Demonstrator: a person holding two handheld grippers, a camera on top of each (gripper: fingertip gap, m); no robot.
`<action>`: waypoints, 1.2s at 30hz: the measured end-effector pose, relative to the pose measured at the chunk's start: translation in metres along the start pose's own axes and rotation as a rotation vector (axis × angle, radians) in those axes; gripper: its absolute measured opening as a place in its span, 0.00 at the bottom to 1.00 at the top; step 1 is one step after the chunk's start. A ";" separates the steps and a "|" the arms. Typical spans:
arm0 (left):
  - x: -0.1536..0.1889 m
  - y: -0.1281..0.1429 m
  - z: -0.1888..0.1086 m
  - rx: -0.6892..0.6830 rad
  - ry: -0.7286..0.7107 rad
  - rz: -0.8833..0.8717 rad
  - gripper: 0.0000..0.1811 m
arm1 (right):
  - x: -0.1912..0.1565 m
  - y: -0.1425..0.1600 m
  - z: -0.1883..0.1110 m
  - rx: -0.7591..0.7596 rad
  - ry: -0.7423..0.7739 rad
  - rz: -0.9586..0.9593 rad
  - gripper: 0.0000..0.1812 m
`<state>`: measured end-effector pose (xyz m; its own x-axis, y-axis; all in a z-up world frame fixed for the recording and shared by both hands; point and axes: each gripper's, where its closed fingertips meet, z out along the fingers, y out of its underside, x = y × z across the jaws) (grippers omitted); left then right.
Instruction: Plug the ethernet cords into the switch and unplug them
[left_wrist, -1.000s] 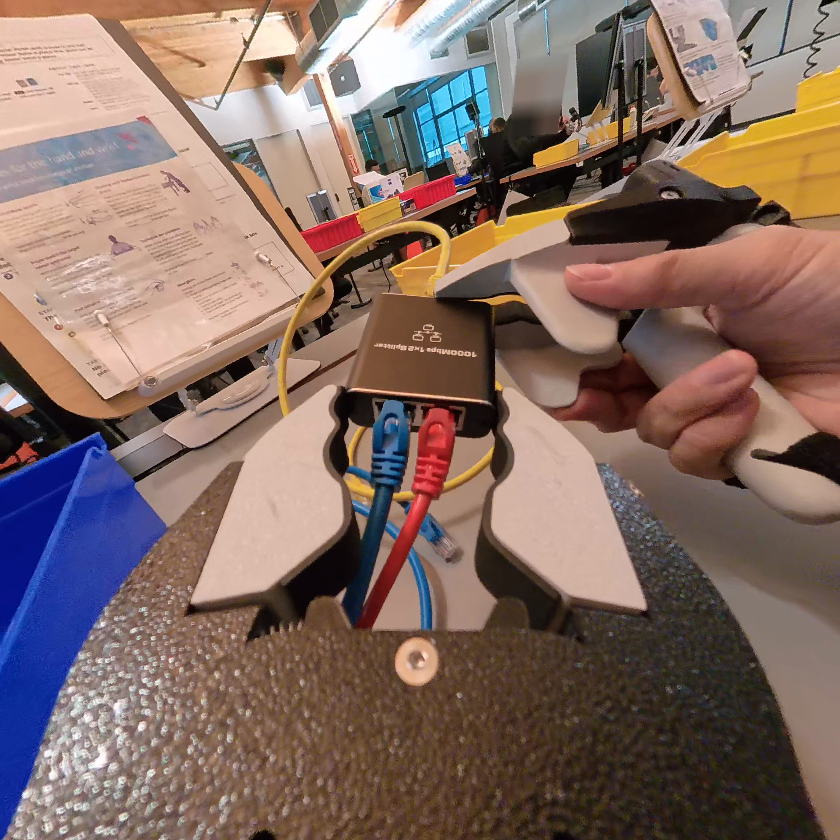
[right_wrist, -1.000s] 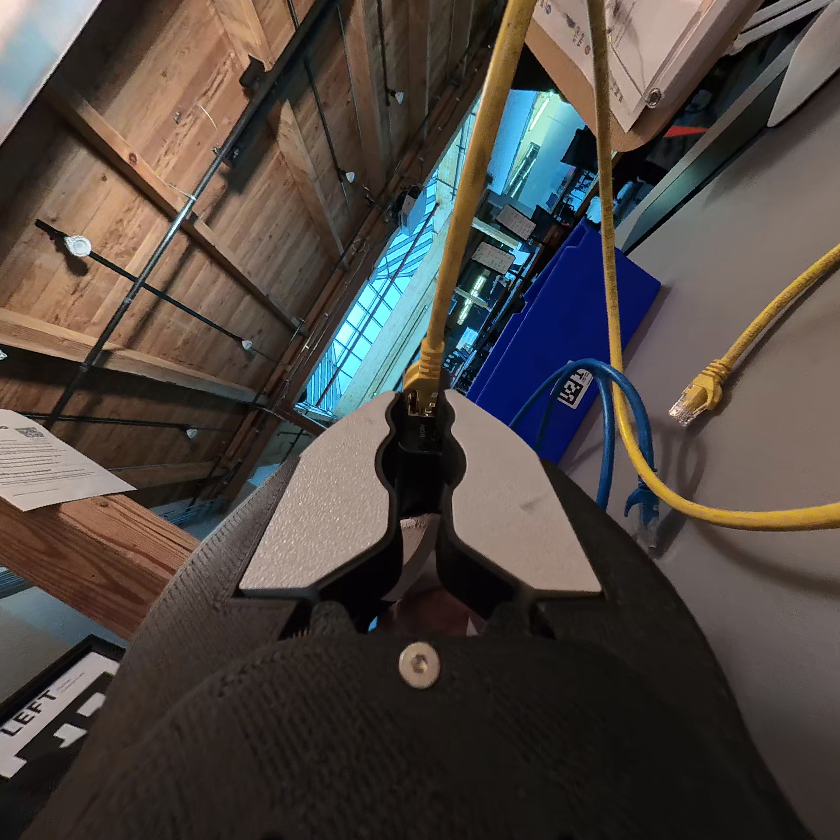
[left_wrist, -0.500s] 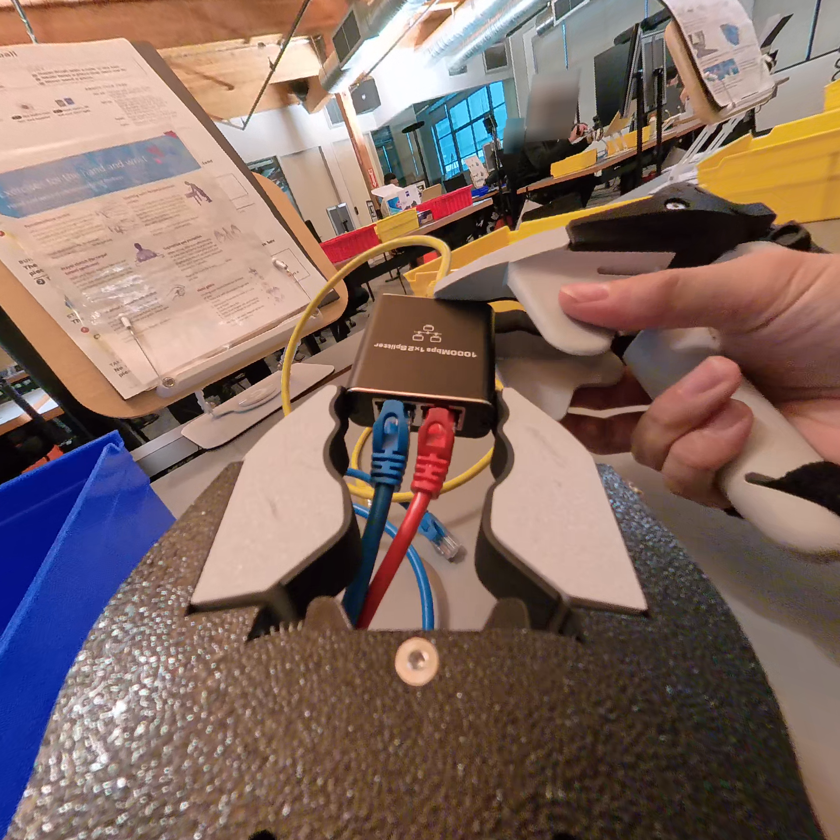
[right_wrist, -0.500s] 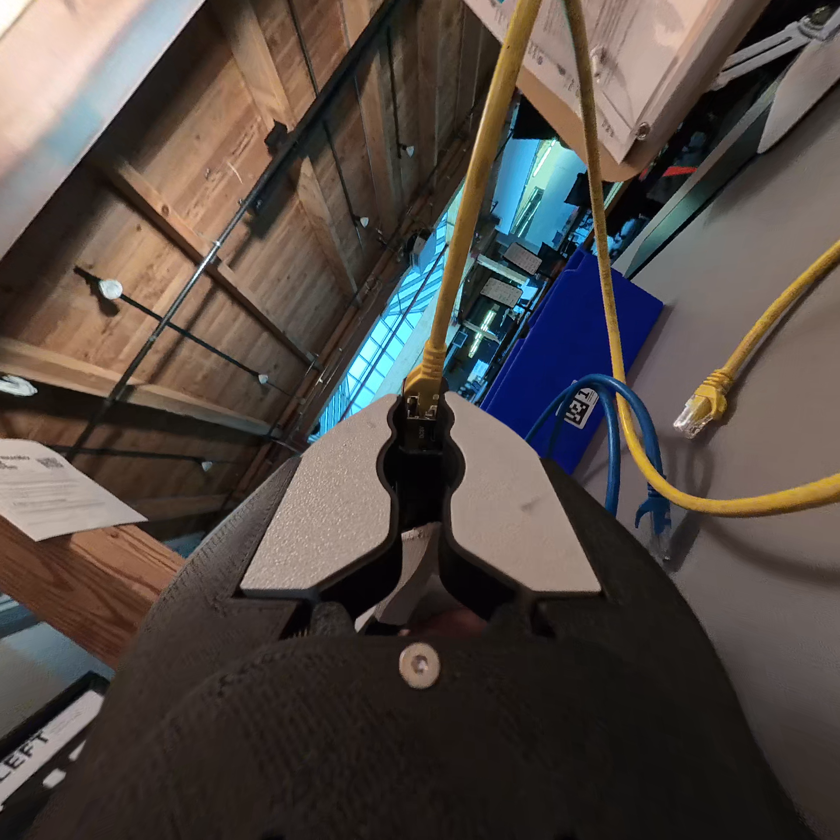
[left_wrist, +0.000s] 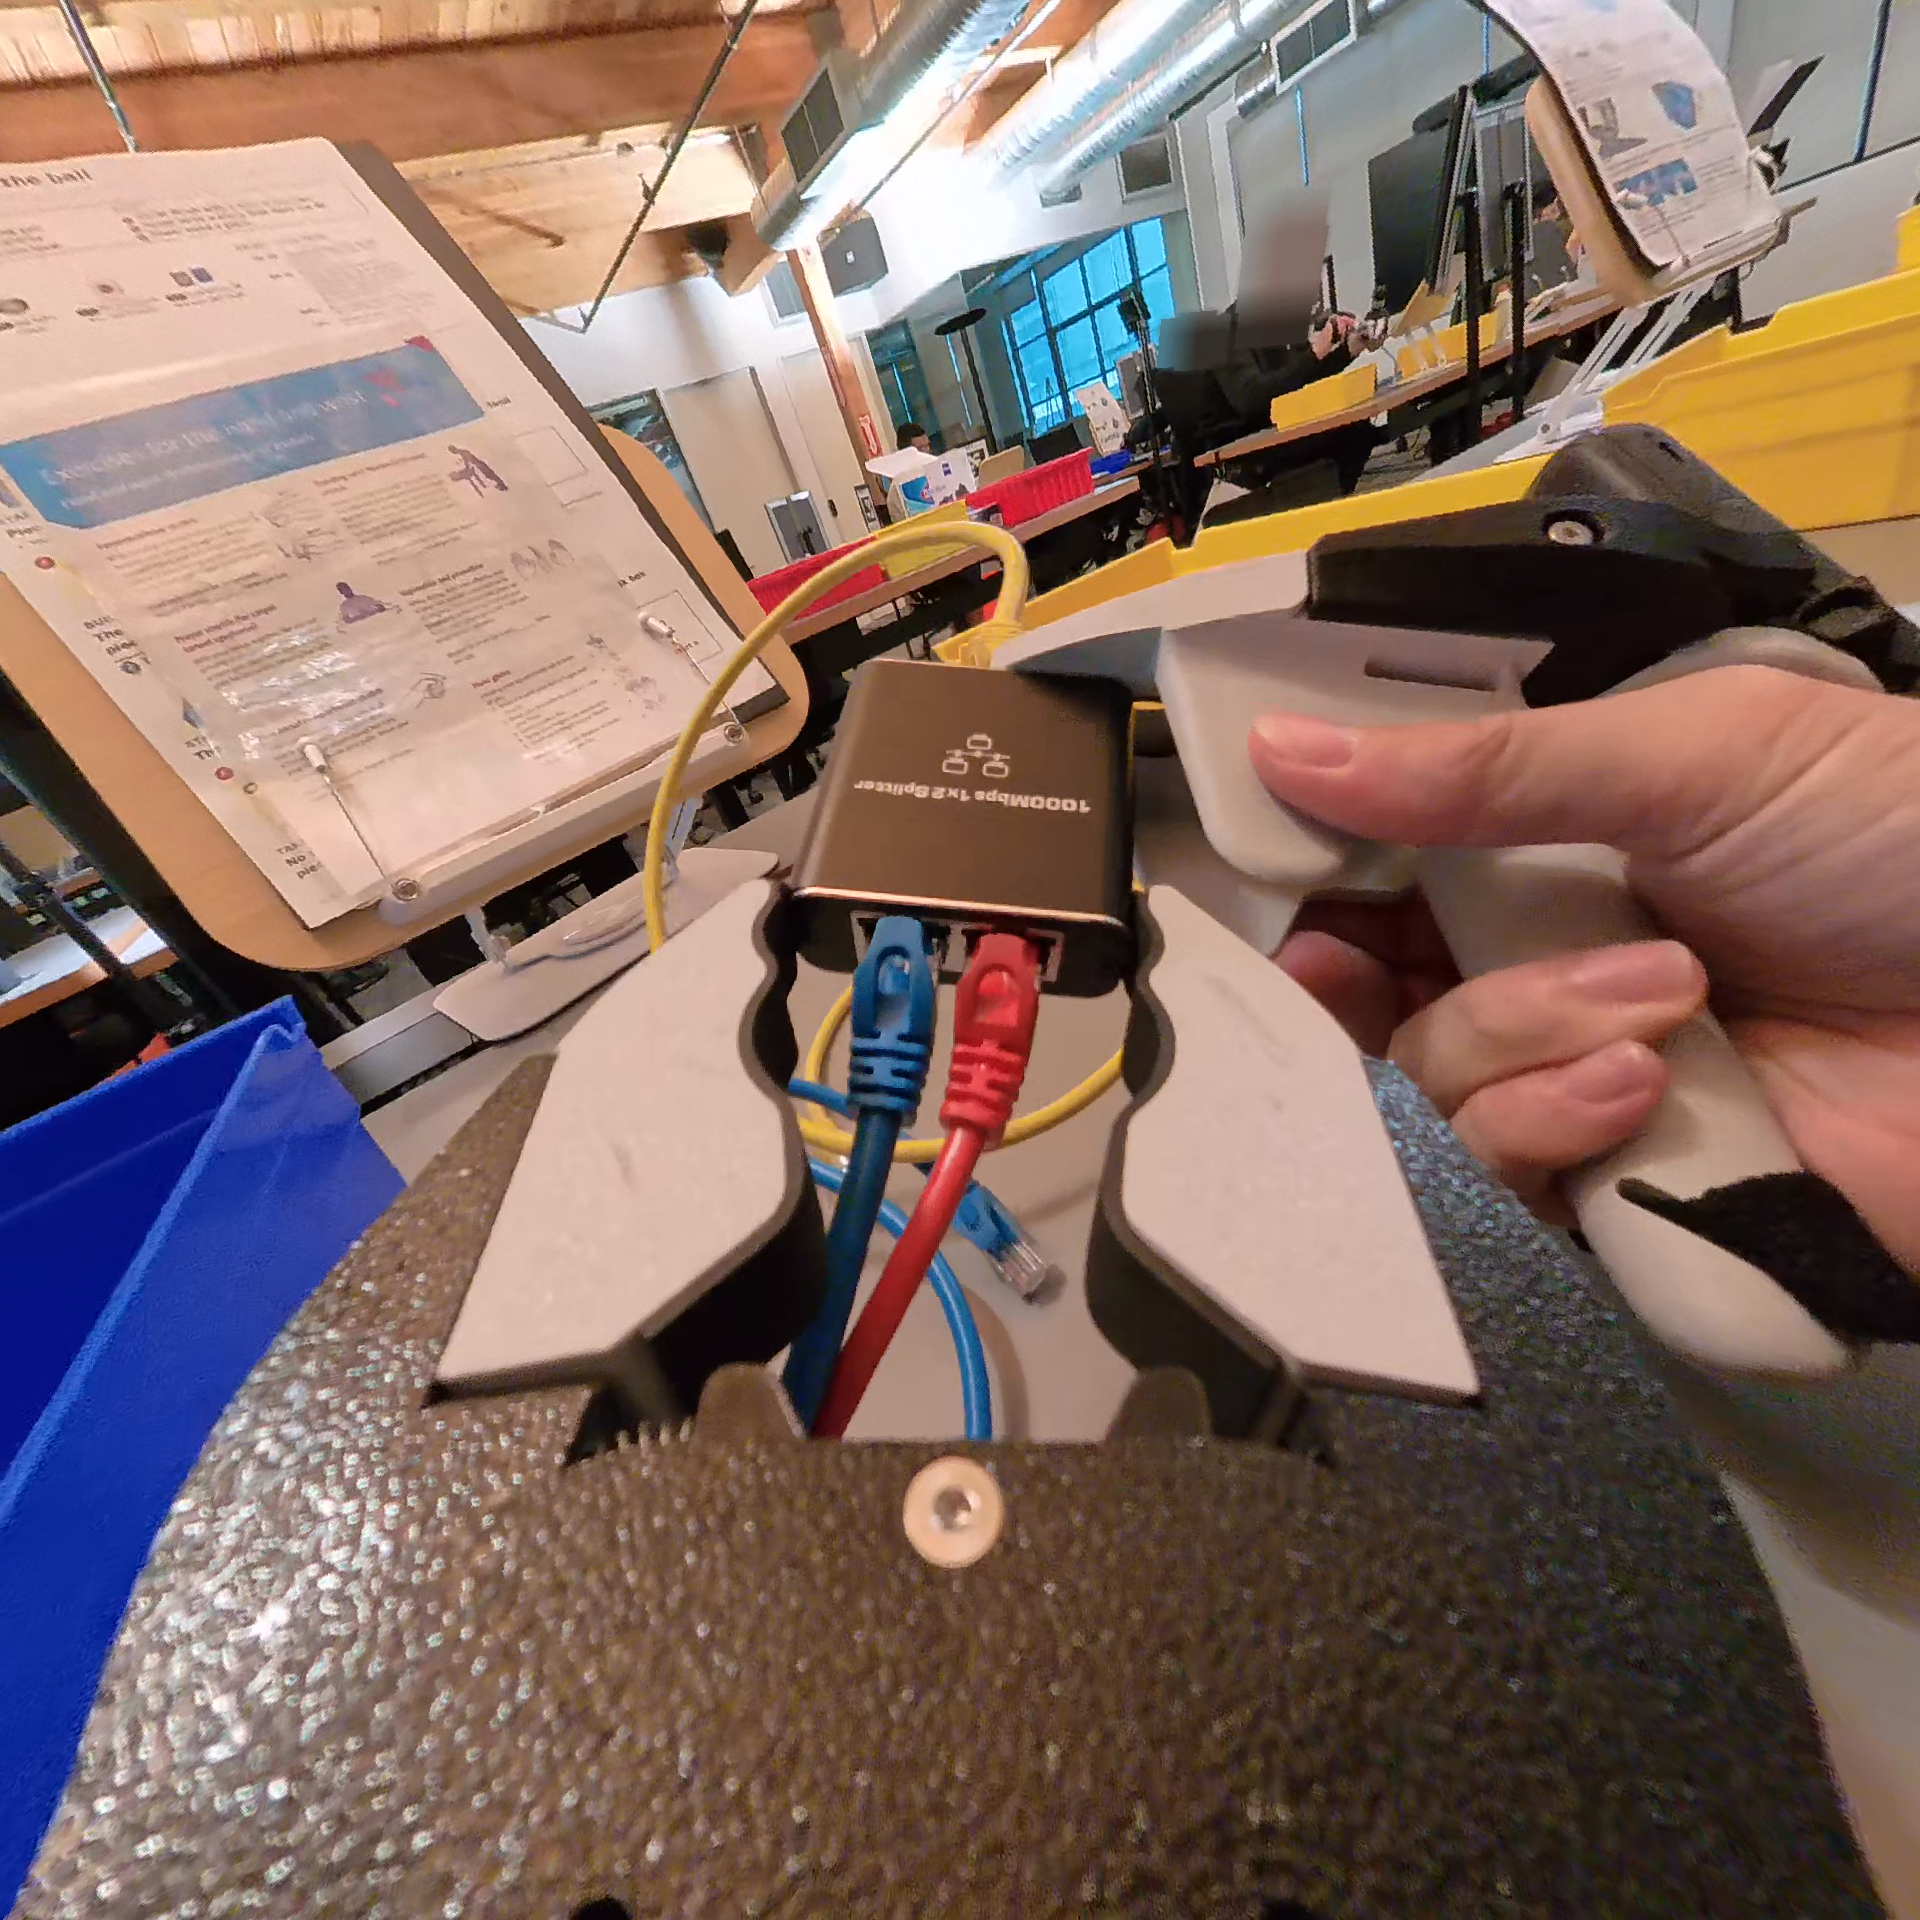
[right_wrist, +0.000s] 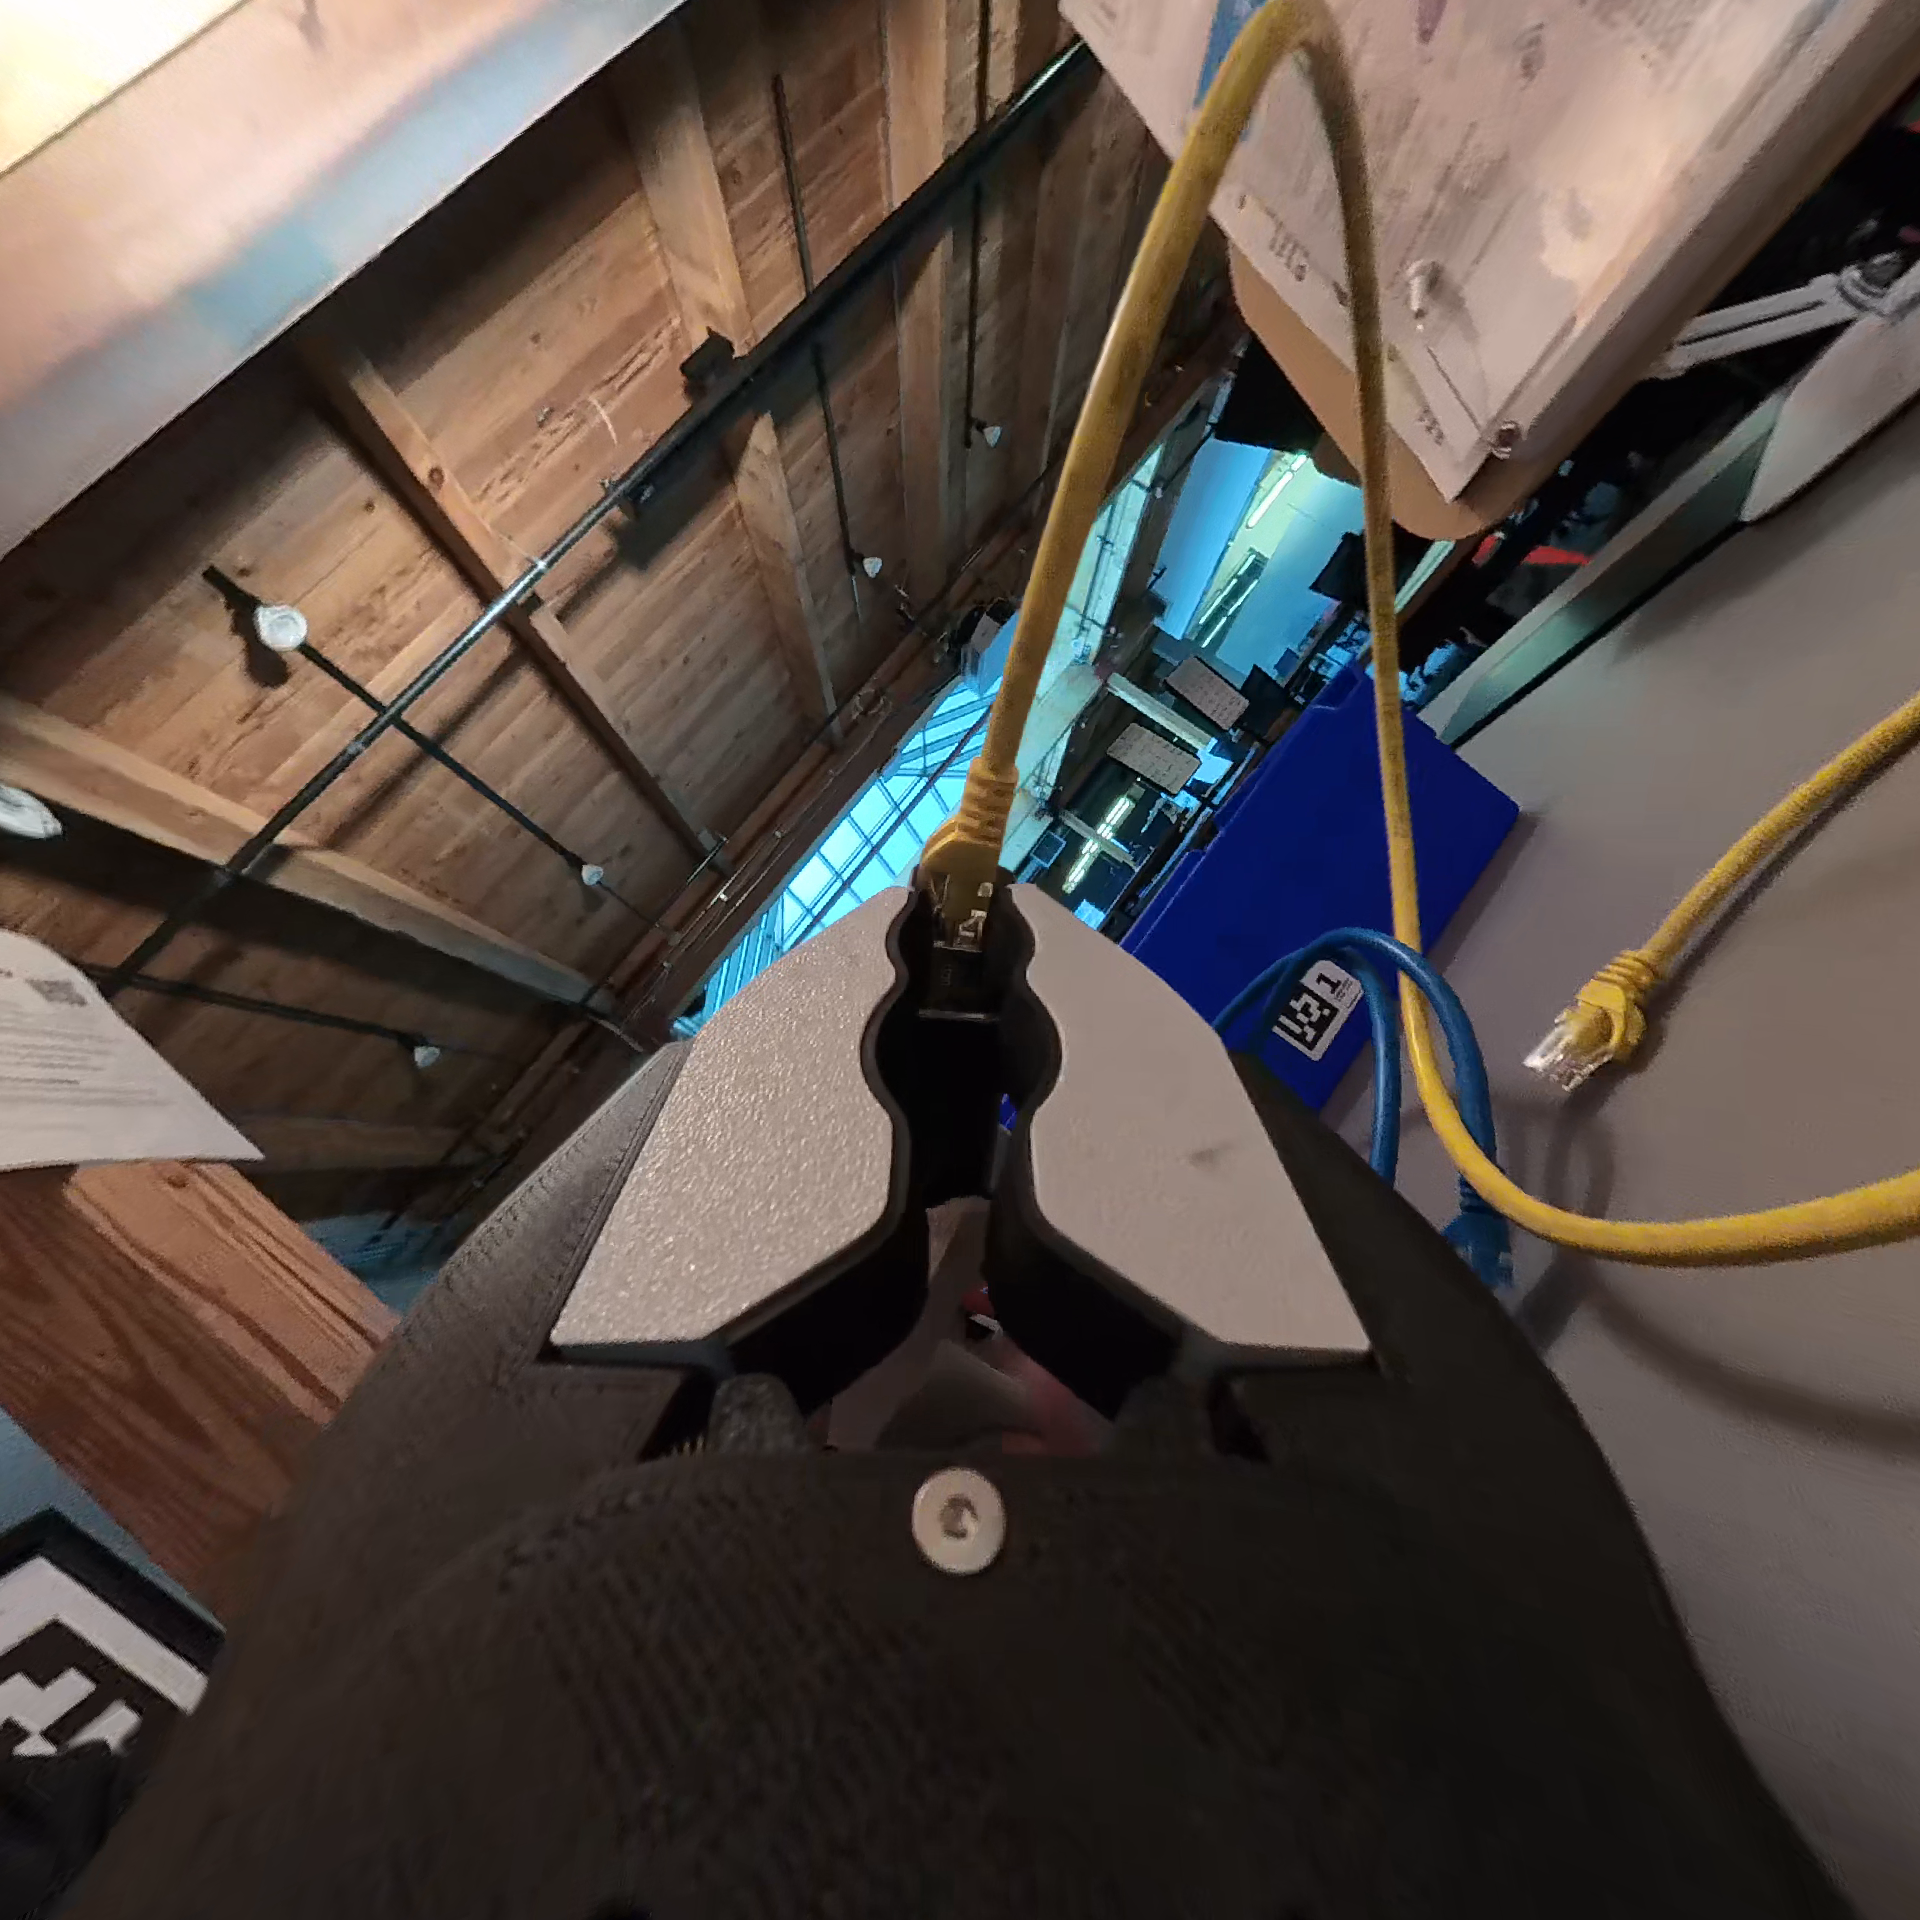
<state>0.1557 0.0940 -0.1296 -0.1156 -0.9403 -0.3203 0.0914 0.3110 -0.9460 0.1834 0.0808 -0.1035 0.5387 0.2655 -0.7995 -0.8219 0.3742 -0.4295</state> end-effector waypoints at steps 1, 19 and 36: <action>0.000 0.000 0.000 0.002 -0.005 0.008 0.34 | 0.001 0.000 0.000 -0.008 -0.001 -0.014 0.07; 0.010 -0.038 -0.017 0.241 0.058 0.048 0.33 | -0.106 -0.125 -0.032 -0.093 0.031 -0.865 0.06; -0.032 -0.107 -0.058 0.577 0.194 -0.253 0.33 | -0.107 -0.048 -0.001 -0.362 -0.096 -0.610 0.06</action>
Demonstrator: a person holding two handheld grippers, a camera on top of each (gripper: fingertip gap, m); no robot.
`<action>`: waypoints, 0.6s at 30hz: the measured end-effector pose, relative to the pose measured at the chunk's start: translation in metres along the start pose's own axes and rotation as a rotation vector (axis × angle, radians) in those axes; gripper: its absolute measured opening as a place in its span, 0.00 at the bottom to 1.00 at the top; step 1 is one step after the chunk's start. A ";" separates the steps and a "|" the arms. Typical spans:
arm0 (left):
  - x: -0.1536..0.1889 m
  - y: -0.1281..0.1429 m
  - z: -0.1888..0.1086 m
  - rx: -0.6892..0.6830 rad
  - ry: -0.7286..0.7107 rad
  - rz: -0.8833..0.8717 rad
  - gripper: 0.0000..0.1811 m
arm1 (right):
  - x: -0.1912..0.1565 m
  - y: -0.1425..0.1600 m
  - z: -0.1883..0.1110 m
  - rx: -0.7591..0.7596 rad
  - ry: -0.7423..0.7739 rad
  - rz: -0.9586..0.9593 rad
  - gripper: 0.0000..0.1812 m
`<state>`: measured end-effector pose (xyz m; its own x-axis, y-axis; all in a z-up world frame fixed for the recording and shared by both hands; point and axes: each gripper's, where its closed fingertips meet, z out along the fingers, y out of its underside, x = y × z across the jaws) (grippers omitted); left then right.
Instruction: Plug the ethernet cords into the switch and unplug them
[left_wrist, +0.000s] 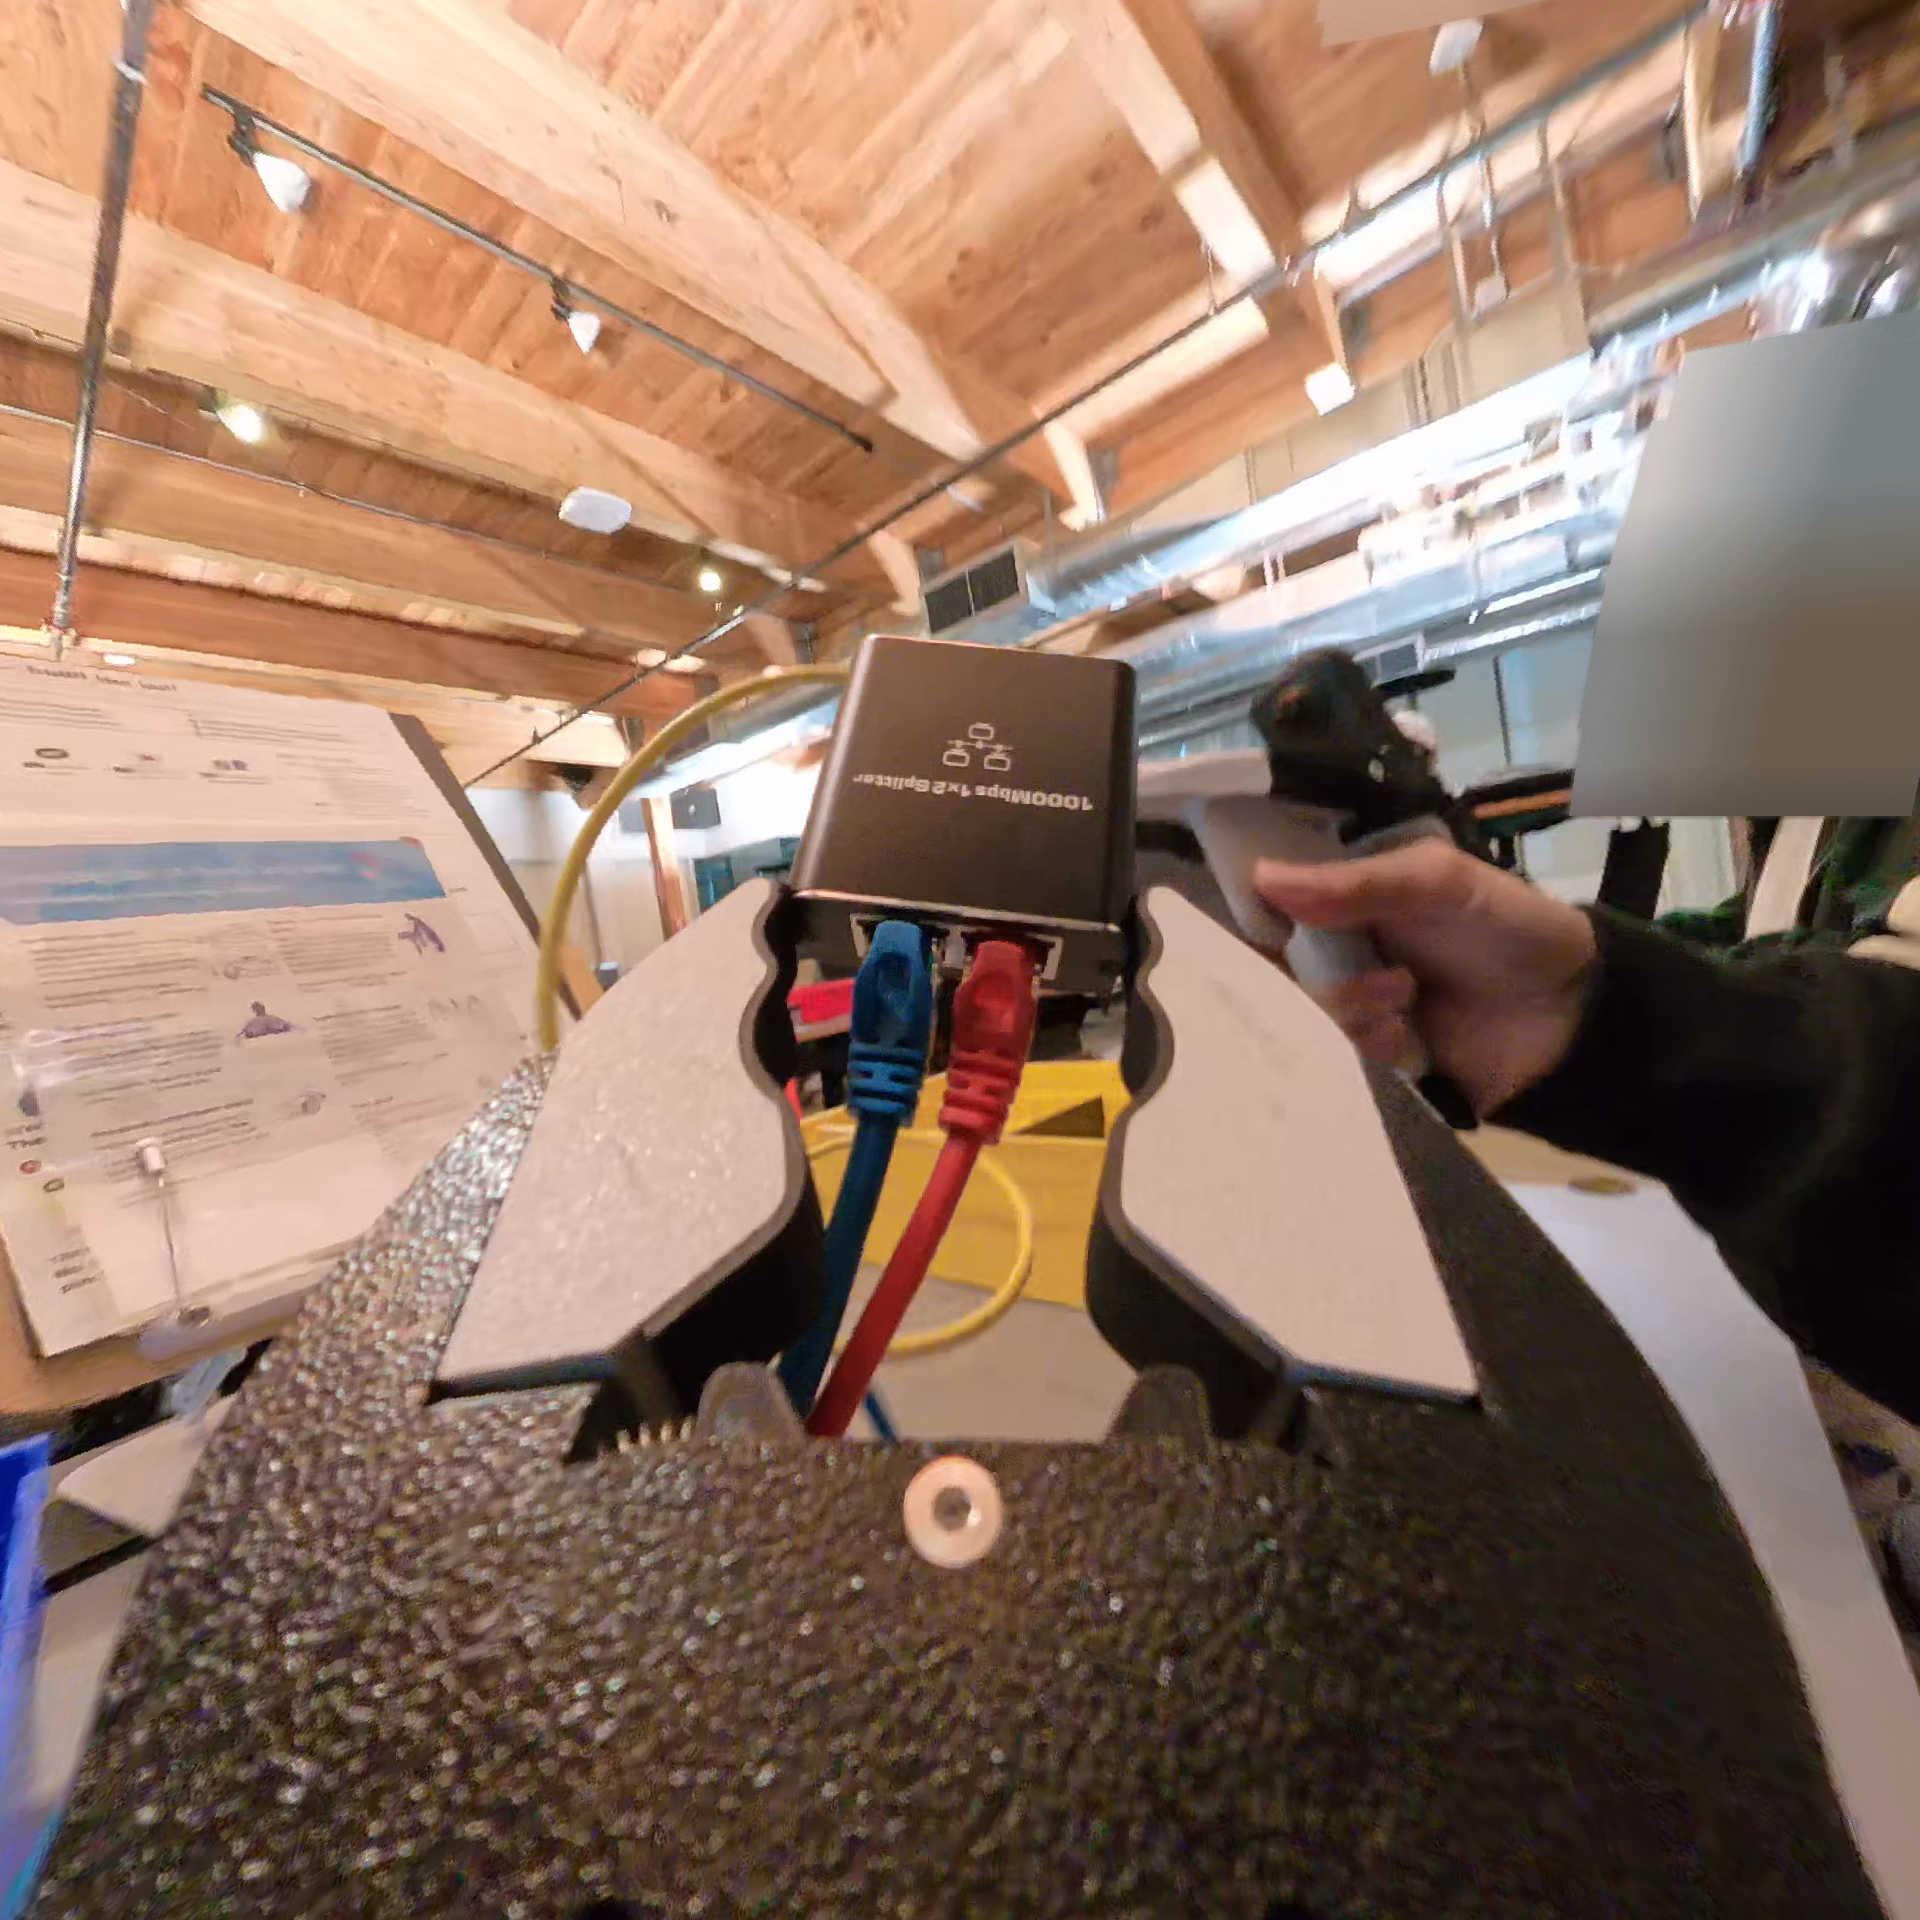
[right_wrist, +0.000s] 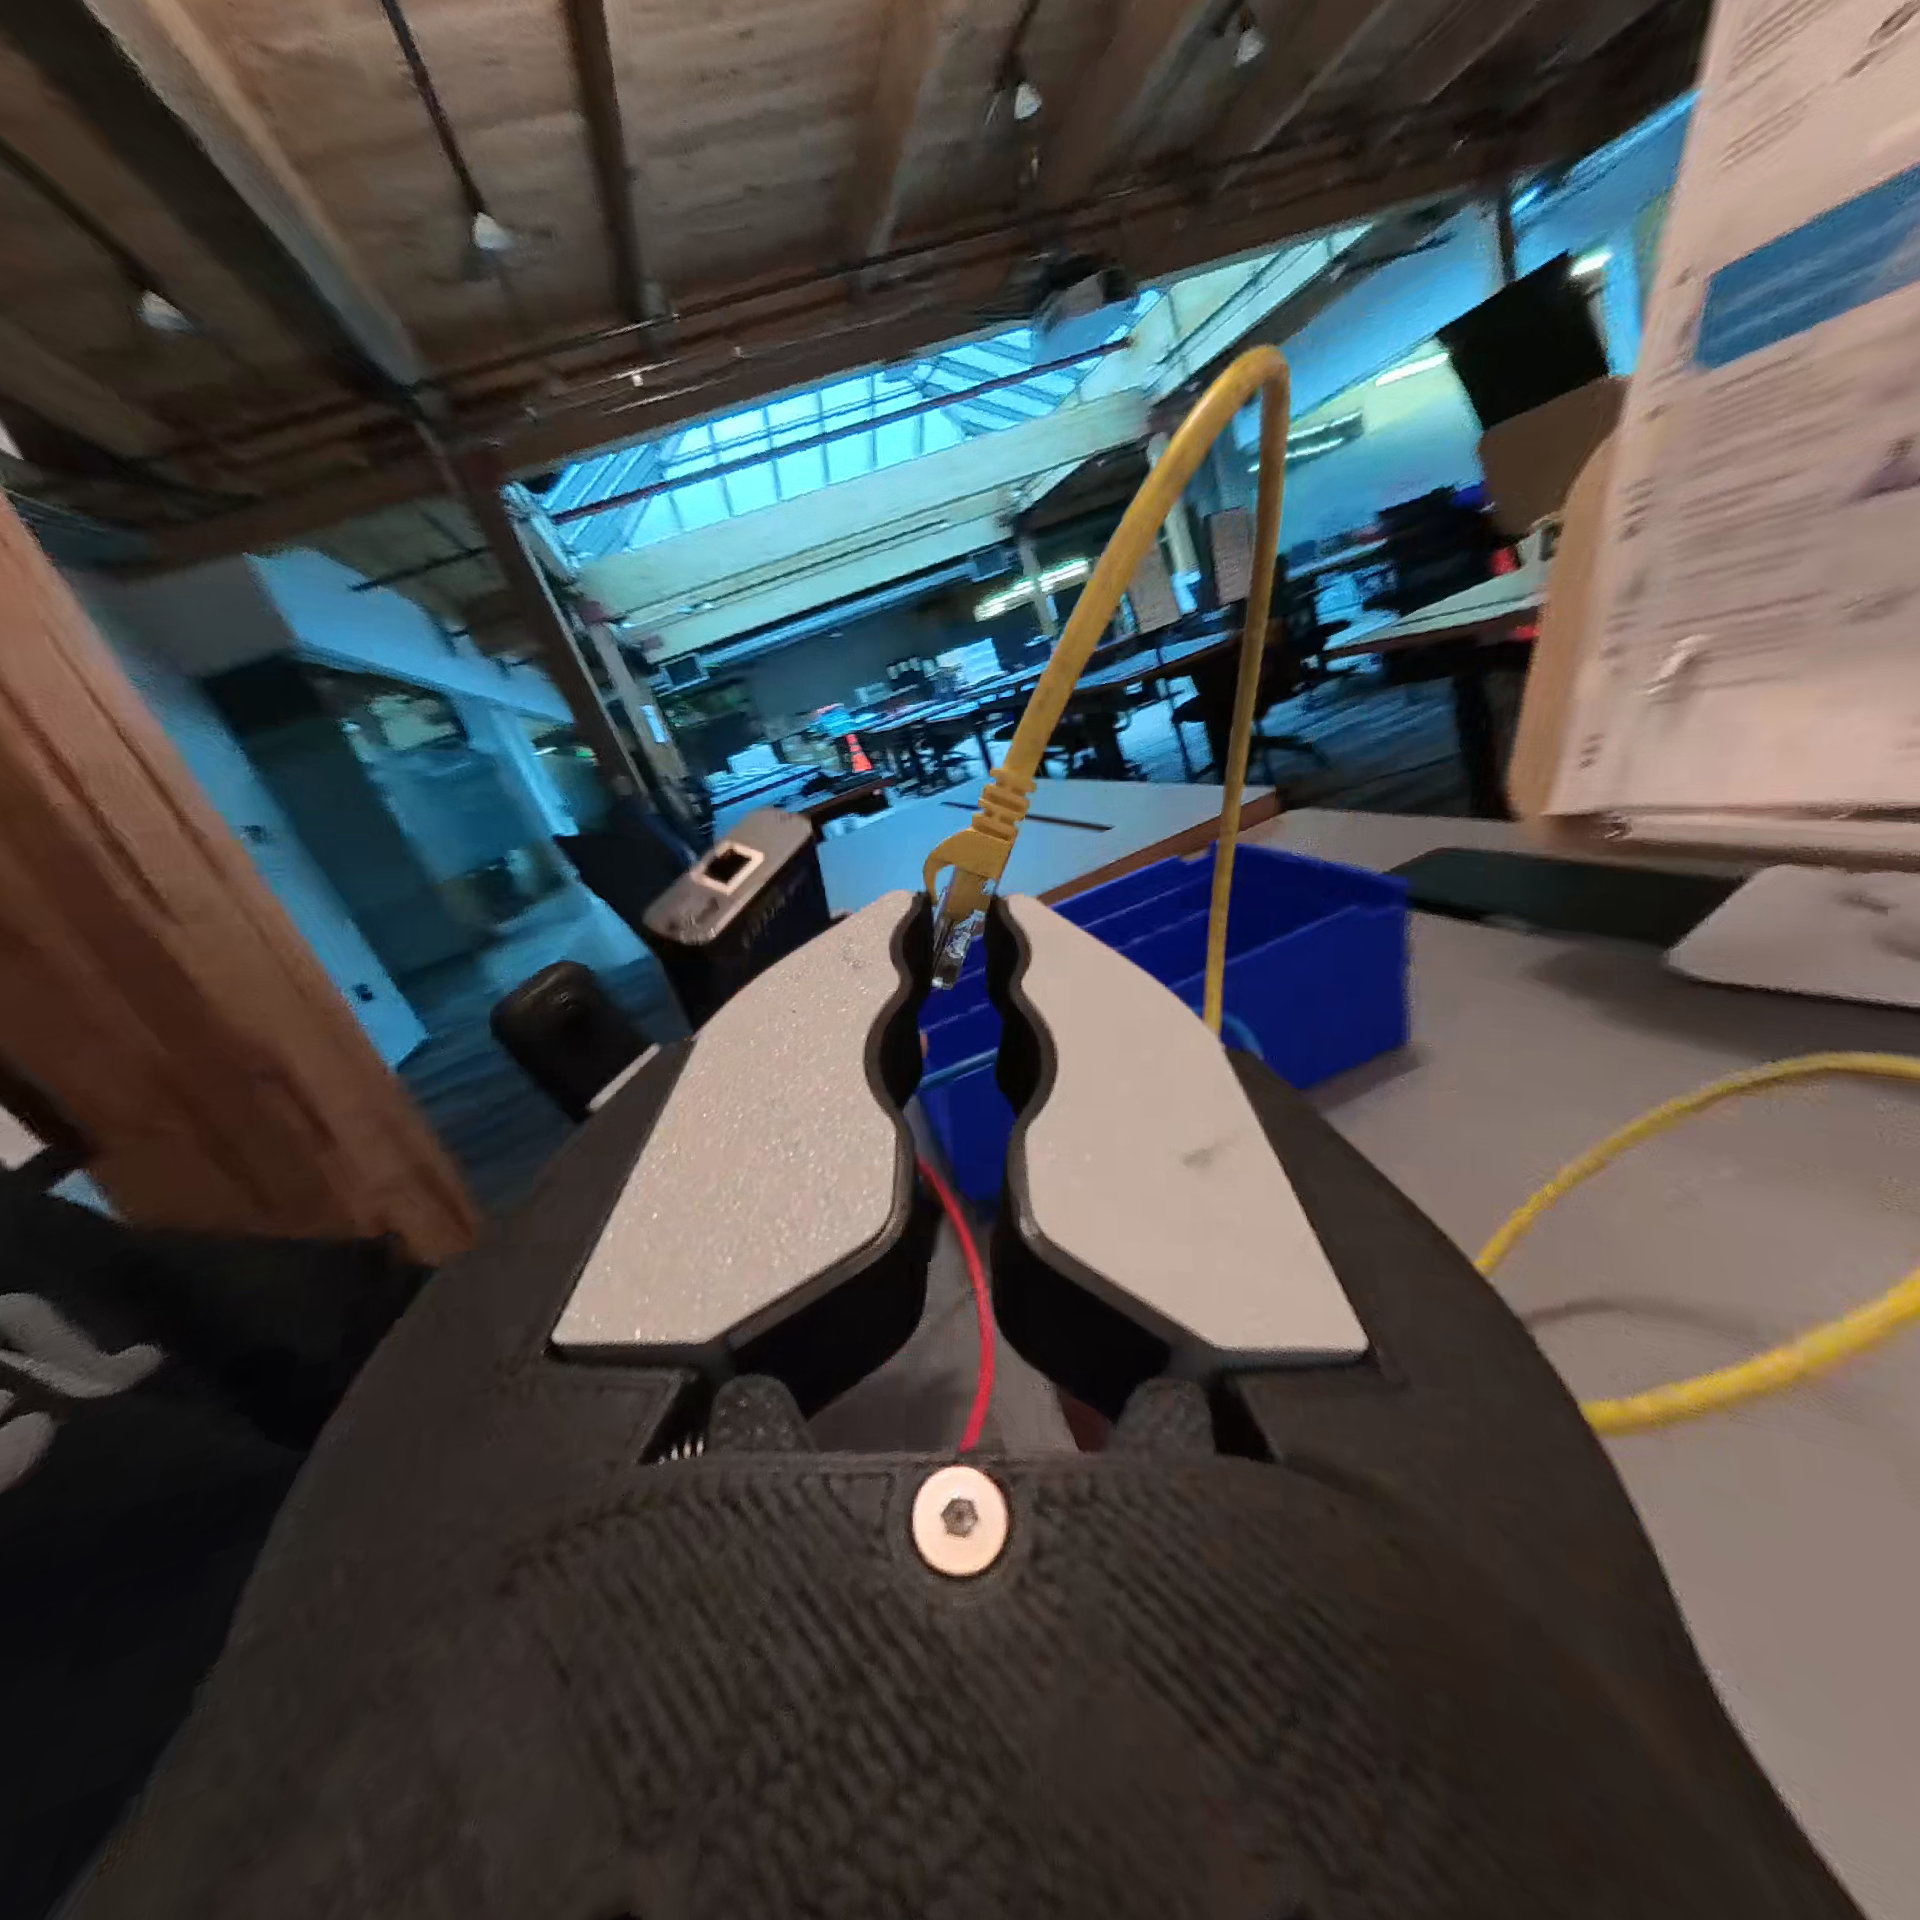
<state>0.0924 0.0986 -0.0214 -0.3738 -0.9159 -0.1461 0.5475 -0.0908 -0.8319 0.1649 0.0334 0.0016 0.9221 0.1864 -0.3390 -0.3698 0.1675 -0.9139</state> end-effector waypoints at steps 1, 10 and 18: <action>-0.001 -0.006 -0.001 0.018 -0.001 0.003 0.33 | -0.003 0.008 0.005 -0.013 -0.008 0.017 0.06; -0.008 -0.035 -0.008 0.105 -0.013 0.082 0.33 | -0.013 0.078 0.037 0.000 -0.101 0.399 0.06; -0.013 -0.076 -0.014 0.204 -0.020 0.104 0.33 | -0.017 0.125 0.036 -0.061 -0.083 0.541 0.06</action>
